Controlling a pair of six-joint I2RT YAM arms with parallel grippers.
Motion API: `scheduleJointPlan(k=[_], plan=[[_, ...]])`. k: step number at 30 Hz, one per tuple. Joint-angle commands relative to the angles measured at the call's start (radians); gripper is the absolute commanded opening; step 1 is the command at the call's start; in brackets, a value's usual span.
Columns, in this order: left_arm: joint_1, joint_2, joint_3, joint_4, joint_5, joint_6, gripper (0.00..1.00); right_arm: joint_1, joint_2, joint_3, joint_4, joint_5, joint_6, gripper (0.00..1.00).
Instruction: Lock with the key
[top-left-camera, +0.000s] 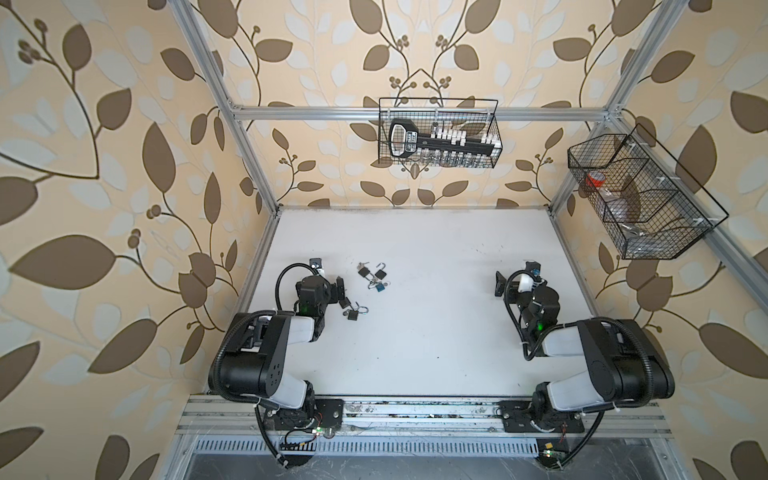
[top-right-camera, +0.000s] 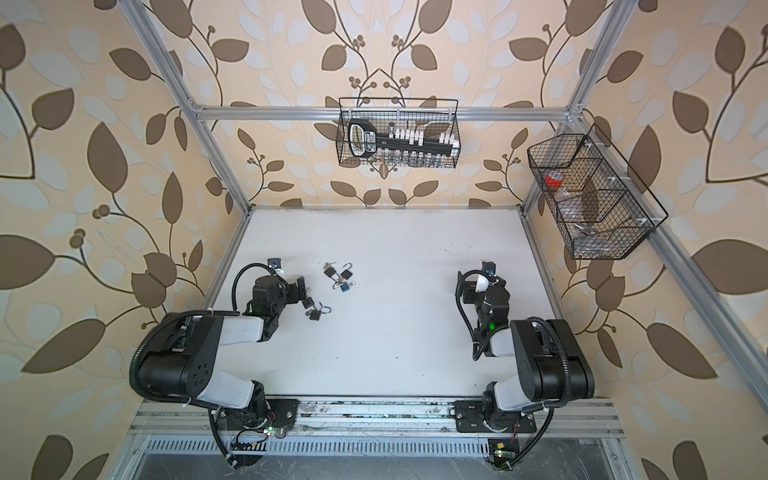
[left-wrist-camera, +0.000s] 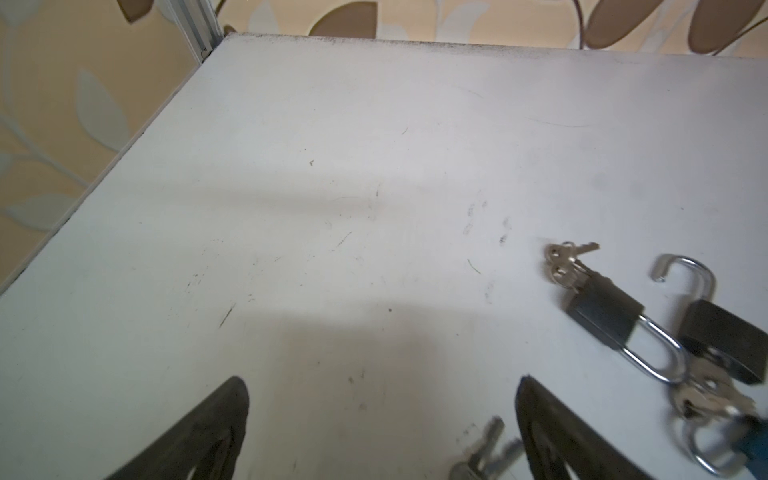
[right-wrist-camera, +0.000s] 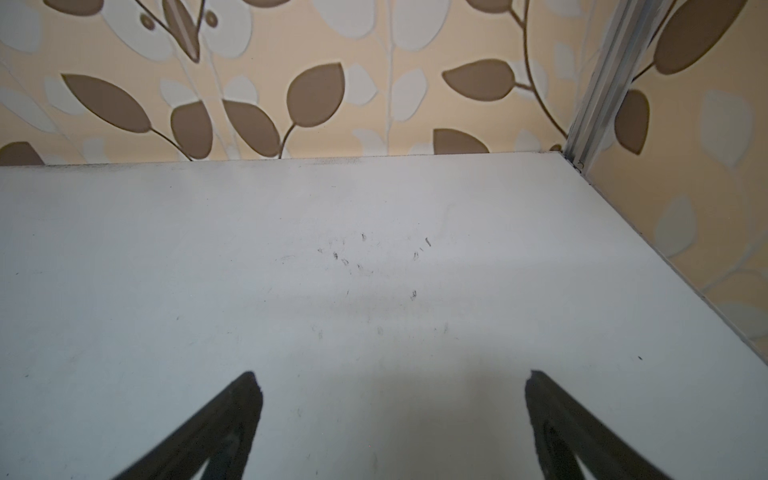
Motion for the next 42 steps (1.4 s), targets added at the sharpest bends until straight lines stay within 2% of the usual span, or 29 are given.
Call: scheduleJointPlan(k=[1, 4, 6, 10, 13, 16, 18, 20, 23, 26, 29, 33, 36, 42], plan=[[-0.095, -0.196, 0.018, -0.127, -0.211, 0.001, 0.99, 0.061, -0.141, 0.015, -0.099, 0.162, -0.023, 1.00], [-0.176, -0.297, 0.089, -0.354, -0.345, -0.104, 0.99, 0.067, -0.270, 0.051, -0.251, 0.182, 0.051, 0.99], [-0.187, -0.334, 0.170, -0.538, -0.356, -0.202, 0.99, 0.067, -0.330, 0.093, -0.371, 0.224, 0.136, 1.00], [-0.187, -0.346, 0.372, -1.006, -0.387, -0.600, 0.99, 0.065, -0.355, 0.314, -0.874, 0.349, 0.511, 1.00], [-0.186, -0.303, 0.508, -1.241, -0.357, -0.765, 0.99, 0.065, -0.306, 0.422, -1.036, 0.227, 0.551, 1.00], [-0.186, -0.283, 0.578, -1.379, -0.252, -0.789, 0.99, 0.059, -0.279, 0.471, -1.117, 0.058, 0.607, 1.00], [-0.186, -0.298, 0.567, -1.386, -0.165, -0.772, 0.99, 0.075, -0.282, 0.474, -1.115, -0.040, 0.607, 1.00], [-0.188, -0.324, 0.542, -1.354, -0.034, -0.712, 0.99, 0.127, -0.277, 0.466, -1.074, -0.142, 0.556, 1.00], [-0.190, -0.370, 0.483, -1.284, 0.132, -0.673, 0.99, 0.259, -0.236, 0.497, -1.071, -0.182, 0.490, 1.00], [-0.192, -0.409, 0.459, -1.284, 0.177, -0.661, 0.99, 0.412, -0.169, 0.533, -1.060, -0.137, 0.442, 1.00], [-0.190, -0.449, 0.432, -1.260, 0.214, -0.656, 0.99, 0.534, -0.068, 0.584, -1.029, -0.153, 0.401, 0.99], [-0.165, -0.475, 0.417, -1.246, 0.263, -0.657, 0.99, 0.657, 0.117, 0.724, -1.045, -0.160, 0.340, 0.96], [-0.105, -0.483, 0.405, -1.234, 0.338, -0.664, 0.99, 0.721, 0.271, 0.864, -1.099, -0.172, 0.304, 0.89], [0.139, -0.507, 0.352, -1.173, 0.607, -0.691, 0.99, 0.727, 0.509, 1.155, -1.231, -0.201, 0.248, 0.77]])
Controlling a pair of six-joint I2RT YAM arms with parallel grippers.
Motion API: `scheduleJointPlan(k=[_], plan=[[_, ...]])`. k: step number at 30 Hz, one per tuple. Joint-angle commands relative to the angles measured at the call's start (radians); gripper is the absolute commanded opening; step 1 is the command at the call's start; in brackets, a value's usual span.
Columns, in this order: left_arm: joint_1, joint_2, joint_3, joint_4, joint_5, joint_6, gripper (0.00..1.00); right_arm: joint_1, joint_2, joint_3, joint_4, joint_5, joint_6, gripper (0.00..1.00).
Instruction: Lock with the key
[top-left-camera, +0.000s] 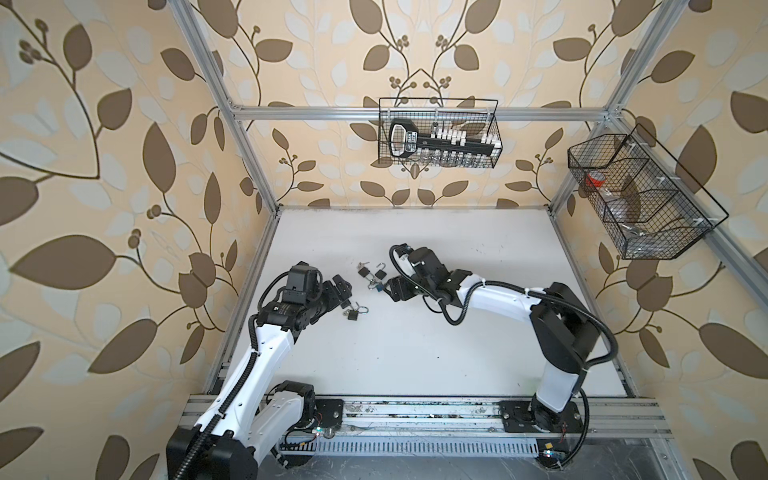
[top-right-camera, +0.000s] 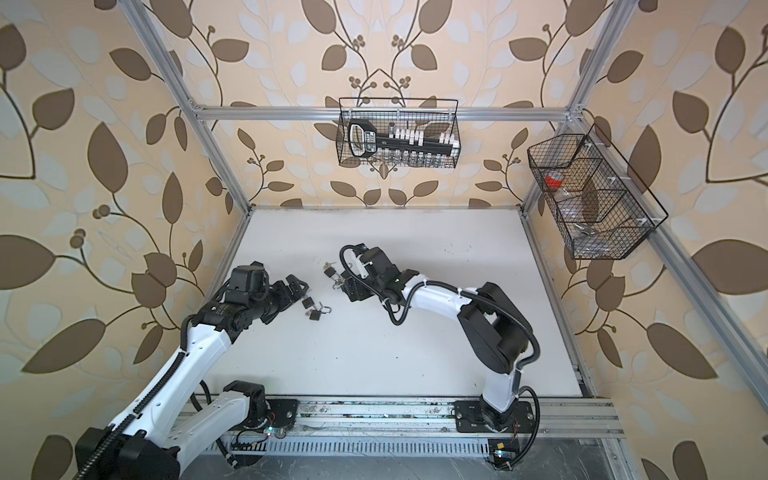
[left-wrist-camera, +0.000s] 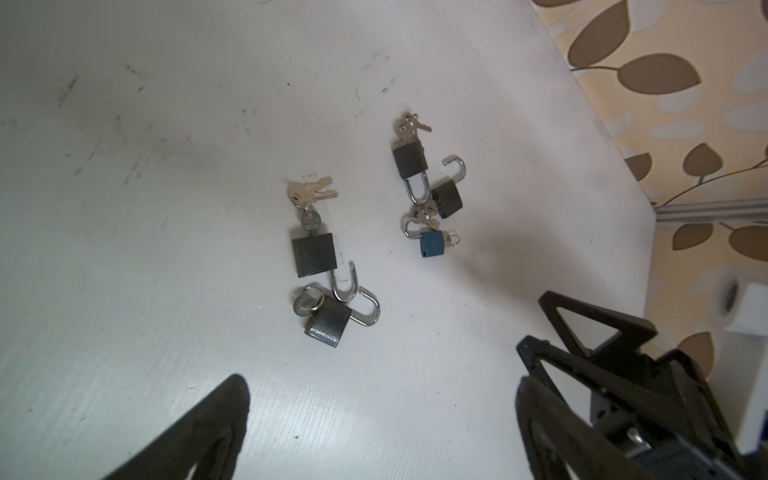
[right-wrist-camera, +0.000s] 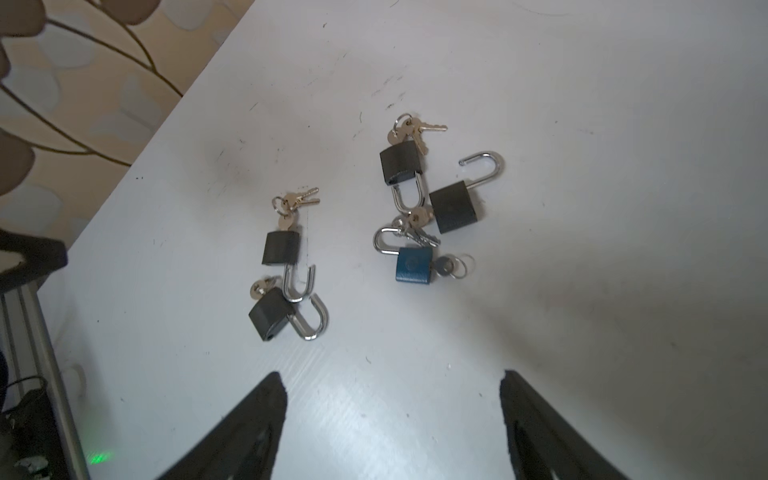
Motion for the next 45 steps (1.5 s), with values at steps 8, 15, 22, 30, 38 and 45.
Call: scheduleJointPlan(k=[8, 15, 22, 30, 38, 45], plan=[[0.189, -0.014, -0.032, 0.065, 0.294, -0.013, 0.99, 0.005, 0.310, 0.453, -0.297, -0.027, -0.148, 0.67], [0.195, -0.036, -0.021, 0.013, 0.252, 0.008, 0.99, 0.036, 0.465, 0.708, -0.468, 0.066, -0.189, 0.58], [0.195, -0.038, -0.015, -0.017, 0.235, 0.026, 0.99, 0.075, 0.496, 0.732, -0.541, 0.200, -0.174, 0.57], [0.195, -0.035, -0.031, -0.001, 0.249, 0.015, 0.99, 0.077, 0.511, 0.714, -0.553, 0.196, -0.167, 0.51], [0.195, -0.036, -0.039, -0.002, 0.251, 0.010, 0.99, 0.077, 0.542, 0.729, -0.576, 0.214, -0.171, 0.51], [0.195, -0.043, -0.050, -0.007, 0.269, 0.009, 0.99, 0.077, 0.562, 0.733, -0.578, 0.227, -0.170, 0.50]])
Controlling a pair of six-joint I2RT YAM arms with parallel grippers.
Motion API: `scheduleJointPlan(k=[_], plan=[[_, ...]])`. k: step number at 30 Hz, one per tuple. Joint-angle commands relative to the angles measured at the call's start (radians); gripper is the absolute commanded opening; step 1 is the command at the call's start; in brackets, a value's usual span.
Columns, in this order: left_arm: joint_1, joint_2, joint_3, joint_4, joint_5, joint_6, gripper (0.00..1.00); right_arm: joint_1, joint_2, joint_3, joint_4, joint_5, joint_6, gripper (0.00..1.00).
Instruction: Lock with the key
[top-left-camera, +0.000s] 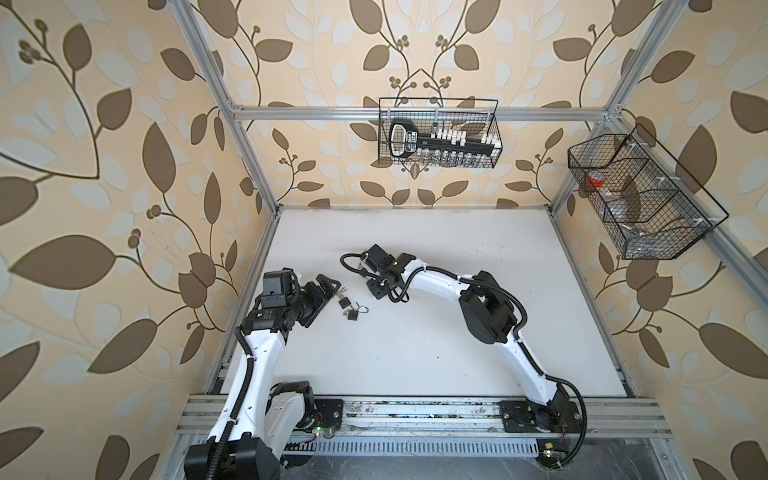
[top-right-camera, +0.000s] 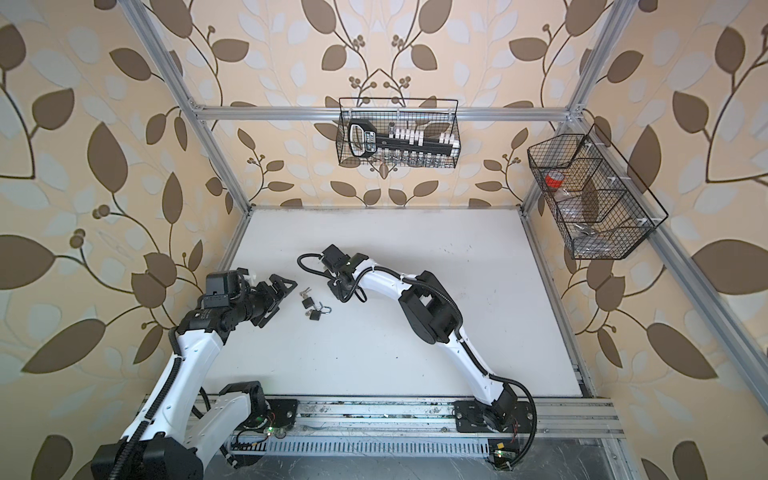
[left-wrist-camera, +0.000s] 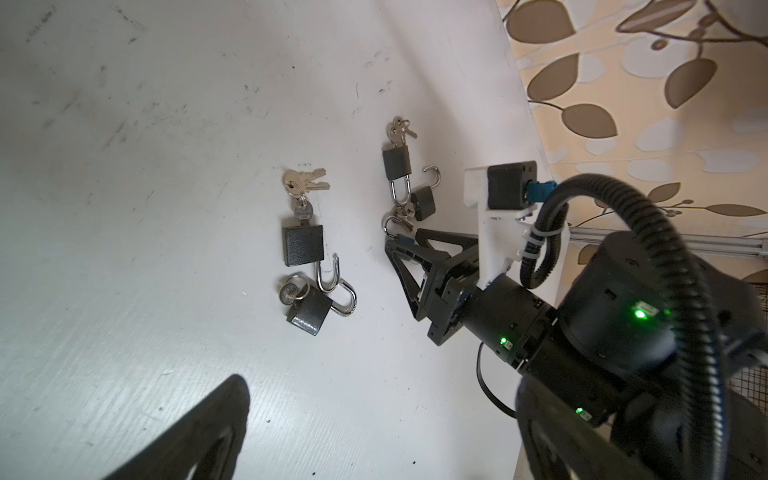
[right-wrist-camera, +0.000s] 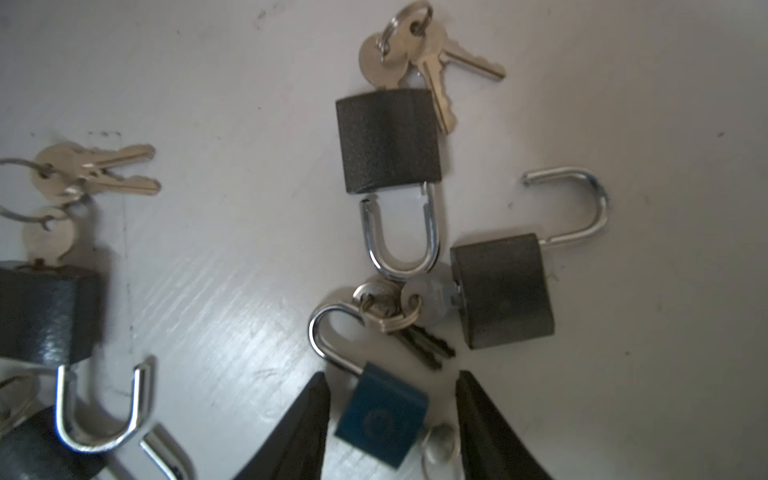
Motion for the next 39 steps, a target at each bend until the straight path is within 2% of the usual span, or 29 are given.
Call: scheduleJointPlan(k=[1, 5, 12, 15, 20, 24, 31, 36, 39], plan=[[0.007, -0.013, -0.021, -0.006, 0.022, 0.002, 0.99, 0.002, 0.038, 0.026, -0.031, 0.023, -0.003, 0.50], [0.007, -0.018, -0.024, -0.006, 0.031, -0.005, 0.99, 0.002, 0.044, 0.025, -0.030, 0.035, -0.003, 0.48], [0.008, -0.028, -0.010, -0.028, 0.028, 0.011, 0.99, 0.000, 0.019, -0.024, -0.034, 0.021, 0.005, 0.37], [0.006, -0.037, -0.013, -0.020, 0.036, 0.011, 0.99, 0.001, -0.037, -0.107, -0.013, 0.017, 0.020, 0.34], [-0.026, -0.042, 0.004, -0.031, 0.037, 0.029, 0.99, 0.001, -0.189, -0.335, 0.071, 0.028, 0.053, 0.34], [-0.148, -0.047, 0.013, -0.019, -0.035, 0.018, 0.99, -0.001, -0.326, -0.545, 0.136, 0.029, 0.103, 0.33], [-0.475, 0.014, 0.010, 0.130, -0.170, -0.042, 0.99, 0.001, -0.571, -0.924, 0.250, -0.024, 0.248, 0.34], [-0.636, 0.124, 0.033, 0.270, -0.152, -0.027, 0.99, 0.002, -0.705, -1.073, 0.304, -0.109, 0.305, 0.43], [-0.676, 0.174, 0.053, 0.305, -0.132, -0.019, 0.99, 0.002, -0.771, -1.114, 0.333, -0.158, 0.294, 0.52]])
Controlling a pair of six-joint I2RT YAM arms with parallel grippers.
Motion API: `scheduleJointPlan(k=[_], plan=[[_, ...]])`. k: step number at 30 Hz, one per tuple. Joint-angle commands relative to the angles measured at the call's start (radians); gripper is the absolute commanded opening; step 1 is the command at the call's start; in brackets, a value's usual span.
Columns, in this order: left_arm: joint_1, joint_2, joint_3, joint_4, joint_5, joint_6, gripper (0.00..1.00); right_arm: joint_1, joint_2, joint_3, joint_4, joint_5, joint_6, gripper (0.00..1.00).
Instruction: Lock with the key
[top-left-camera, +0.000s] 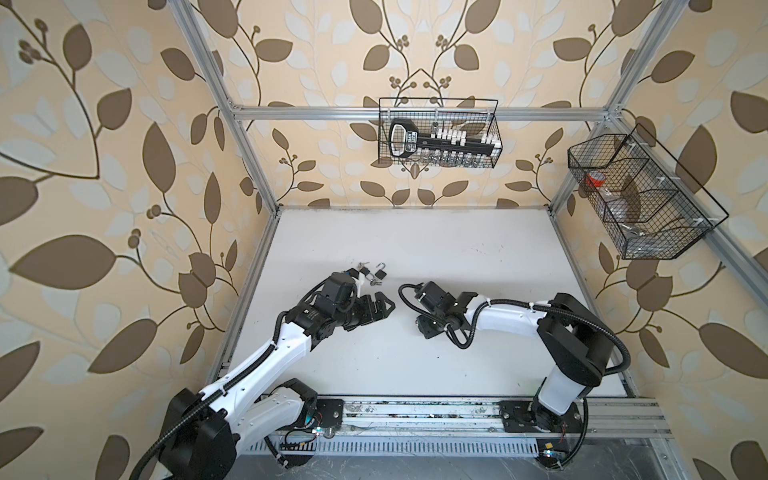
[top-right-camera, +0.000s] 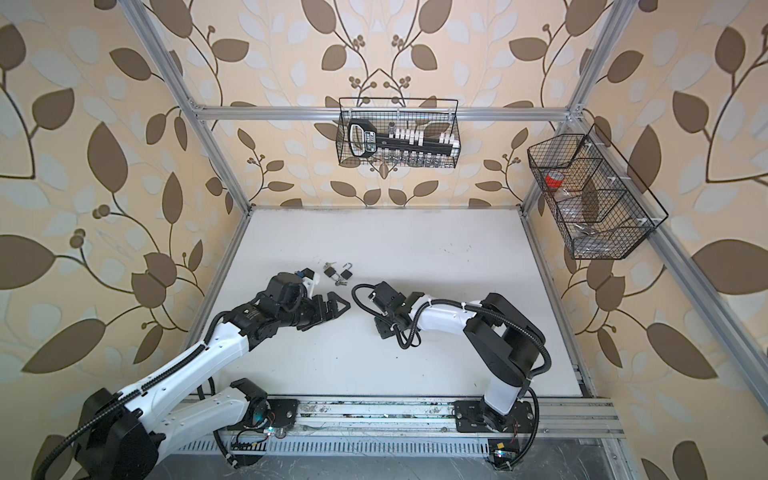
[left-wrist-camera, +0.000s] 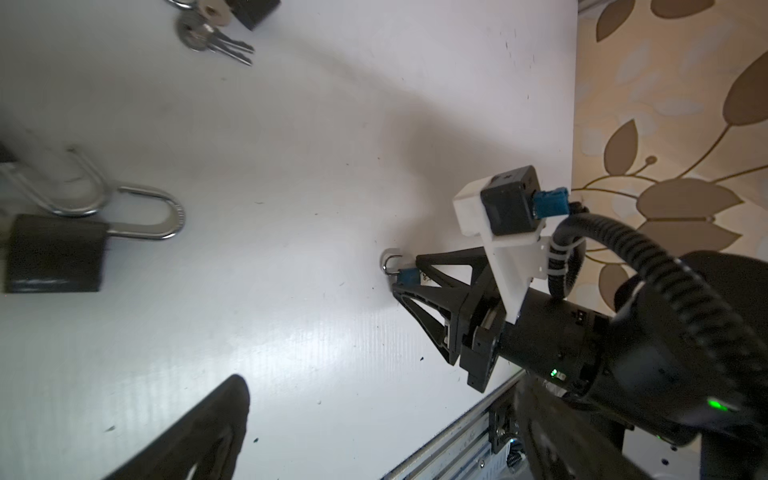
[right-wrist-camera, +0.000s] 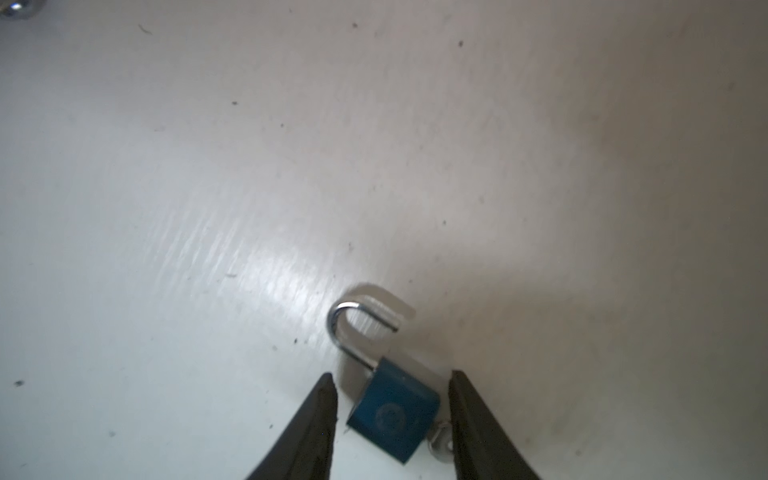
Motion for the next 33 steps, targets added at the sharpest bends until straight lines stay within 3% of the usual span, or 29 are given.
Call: scheduleJointPlan(k=[1, 4, 7, 12, 15, 19, 24, 33], plan=[[-0.023, 0.028, 0.054, 0.113, 0.009, 0.003, 0.99, 0.001, -0.074, -0.047, 0.052, -0.102, 0.014, 0.54], [-0.022, 0.019, 0.050, 0.104, -0.021, -0.019, 0.99, 0.002, -0.165, -0.079, 0.108, -0.134, -0.041, 0.59], [0.003, -0.008, 0.035, 0.094, -0.034, -0.042, 0.99, 0.001, -0.223, -0.075, 0.103, -0.045, -0.069, 0.61], [0.146, -0.062, -0.027, 0.108, 0.070, -0.089, 0.99, 0.001, -0.172, -0.008, -0.006, 0.038, -0.131, 0.53], [0.250, -0.100, -0.074, 0.126, 0.160, -0.115, 0.99, 0.000, -0.122, 0.016, -0.047, 0.044, -0.189, 0.50], [0.315, -0.128, -0.098, 0.122, 0.230, -0.119, 0.99, 0.000, -0.068, 0.058, -0.089, -0.002, -0.243, 0.50], [0.353, -0.137, -0.124, 0.159, 0.287, -0.134, 0.99, -0.005, -0.028, 0.072, -0.101, -0.029, -0.269, 0.50], [0.354, -0.138, -0.127, 0.162, 0.289, -0.132, 0.99, -0.012, 0.033, 0.076, -0.097, -0.079, -0.291, 0.51]])
